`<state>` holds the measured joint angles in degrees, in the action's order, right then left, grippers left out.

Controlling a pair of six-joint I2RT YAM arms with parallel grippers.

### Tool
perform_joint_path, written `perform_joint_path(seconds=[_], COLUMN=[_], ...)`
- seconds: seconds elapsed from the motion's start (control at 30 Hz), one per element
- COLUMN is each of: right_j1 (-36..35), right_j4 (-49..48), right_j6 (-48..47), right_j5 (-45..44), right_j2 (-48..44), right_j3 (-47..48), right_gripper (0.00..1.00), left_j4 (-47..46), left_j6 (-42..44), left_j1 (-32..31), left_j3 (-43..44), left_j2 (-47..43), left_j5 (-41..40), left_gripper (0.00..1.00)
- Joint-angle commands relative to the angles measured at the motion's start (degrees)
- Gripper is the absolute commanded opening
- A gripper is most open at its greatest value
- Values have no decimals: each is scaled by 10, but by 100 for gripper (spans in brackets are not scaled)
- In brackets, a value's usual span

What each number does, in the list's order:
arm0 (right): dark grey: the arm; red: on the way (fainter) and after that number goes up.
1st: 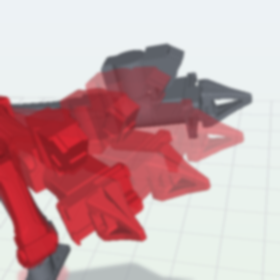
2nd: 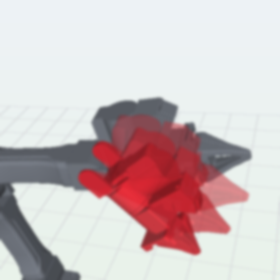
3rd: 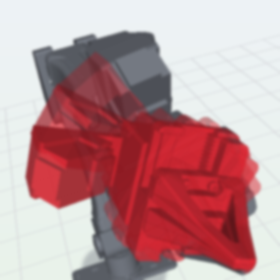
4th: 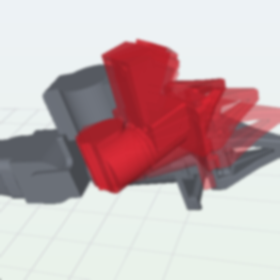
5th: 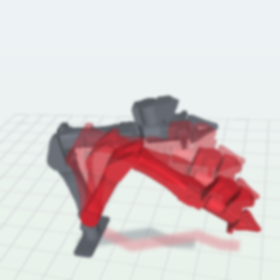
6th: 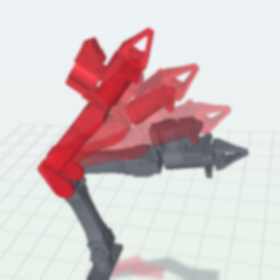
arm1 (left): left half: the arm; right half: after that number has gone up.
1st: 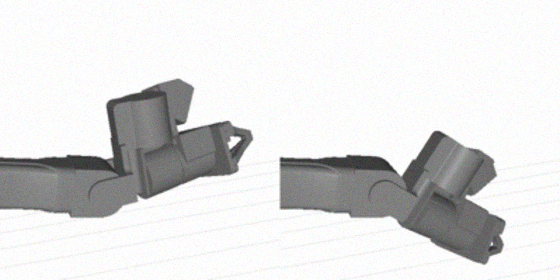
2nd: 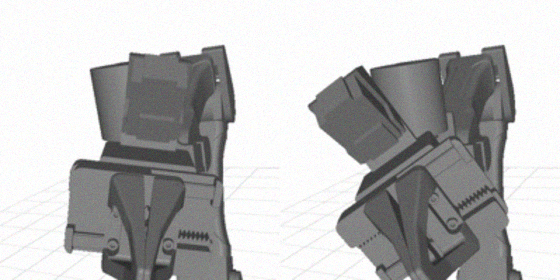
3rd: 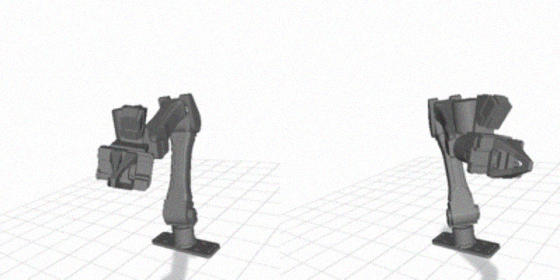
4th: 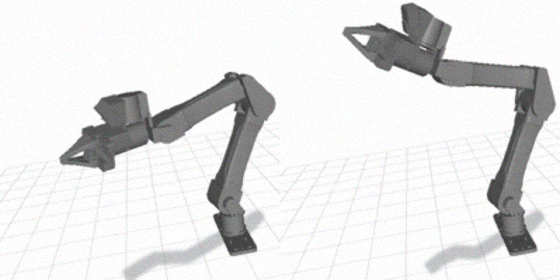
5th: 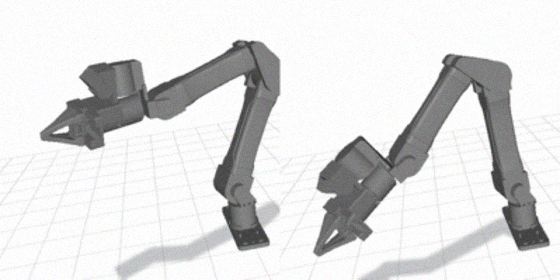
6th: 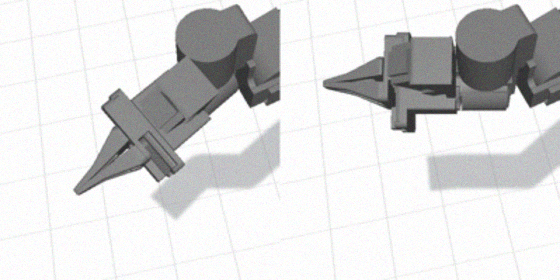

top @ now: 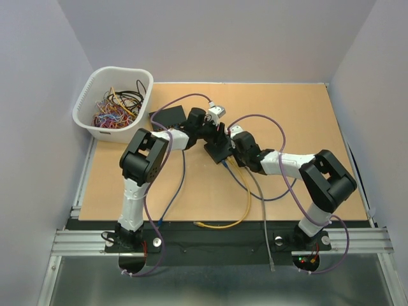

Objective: Insert the plug into the switch port

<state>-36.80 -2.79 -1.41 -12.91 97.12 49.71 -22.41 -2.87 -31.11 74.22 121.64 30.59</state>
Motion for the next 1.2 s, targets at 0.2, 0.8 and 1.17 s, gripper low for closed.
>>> perform_joint_path(seconds=[0.2, 0.8, 1.17], right_j1=[-9, -9, -9], right_j4=[-202, -181, -151], right_j6=[24, 90, 131], right_j5=[18, -58, -45], right_j2=[6, -61, -101], right_j3=[21, -58, -91], right_gripper=[0, 0, 0], left_j4=[80, 132, 238], left_j6=[-71, -106, -76], left_j1=[-84, -83, -77], left_j3=[21, 97, 171], left_j2=[41, 78, 96], left_j5=[141, 53, -68], left_gripper=[58, 66, 74])
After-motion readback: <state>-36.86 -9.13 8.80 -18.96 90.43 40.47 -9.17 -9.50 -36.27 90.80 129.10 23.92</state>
